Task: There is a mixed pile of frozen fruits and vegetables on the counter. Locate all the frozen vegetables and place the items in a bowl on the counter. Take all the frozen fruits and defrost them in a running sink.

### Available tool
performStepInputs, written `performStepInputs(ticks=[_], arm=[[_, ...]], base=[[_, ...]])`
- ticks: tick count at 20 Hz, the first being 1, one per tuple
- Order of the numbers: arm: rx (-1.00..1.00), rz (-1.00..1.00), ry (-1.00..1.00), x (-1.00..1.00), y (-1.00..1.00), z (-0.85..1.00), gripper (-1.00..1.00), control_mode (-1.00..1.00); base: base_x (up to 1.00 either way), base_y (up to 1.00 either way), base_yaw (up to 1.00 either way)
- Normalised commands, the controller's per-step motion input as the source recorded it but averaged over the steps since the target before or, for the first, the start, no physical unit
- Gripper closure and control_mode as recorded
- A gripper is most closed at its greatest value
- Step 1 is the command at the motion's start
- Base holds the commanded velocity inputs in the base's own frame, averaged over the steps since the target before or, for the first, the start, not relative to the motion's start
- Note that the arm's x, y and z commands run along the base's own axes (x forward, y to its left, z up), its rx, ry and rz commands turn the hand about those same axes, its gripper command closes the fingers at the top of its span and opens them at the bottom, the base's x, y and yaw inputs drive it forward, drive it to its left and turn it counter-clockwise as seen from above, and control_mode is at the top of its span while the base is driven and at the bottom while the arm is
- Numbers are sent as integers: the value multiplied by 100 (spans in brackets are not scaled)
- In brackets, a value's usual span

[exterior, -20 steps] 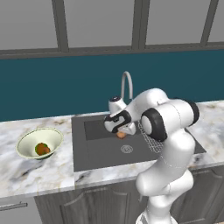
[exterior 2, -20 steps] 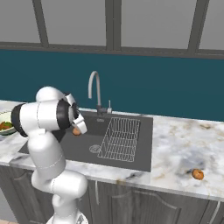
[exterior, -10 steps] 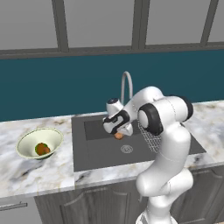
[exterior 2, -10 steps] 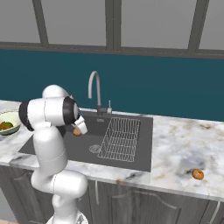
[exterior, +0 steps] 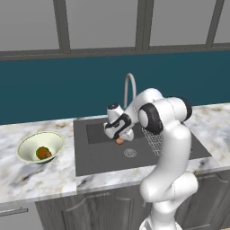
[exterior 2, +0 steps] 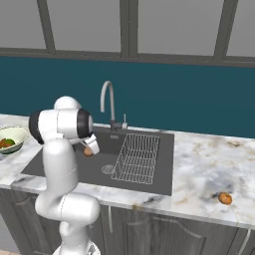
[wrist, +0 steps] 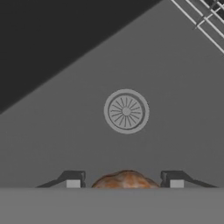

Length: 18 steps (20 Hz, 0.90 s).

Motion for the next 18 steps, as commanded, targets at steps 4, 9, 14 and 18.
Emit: performStepInputs(ticks=[4, 9, 14, 18], arm=[[0, 0, 0, 14, 7, -22, 100, -100], [0, 0, 0, 9, 7, -24, 100, -100], [0, 0, 0, 9, 8, -26, 100, -100], [0, 0, 0, 8, 7, -23, 100, -100]], base=[[0, 0, 0], [0, 0, 0], [0, 0, 0], [0, 0, 0]])
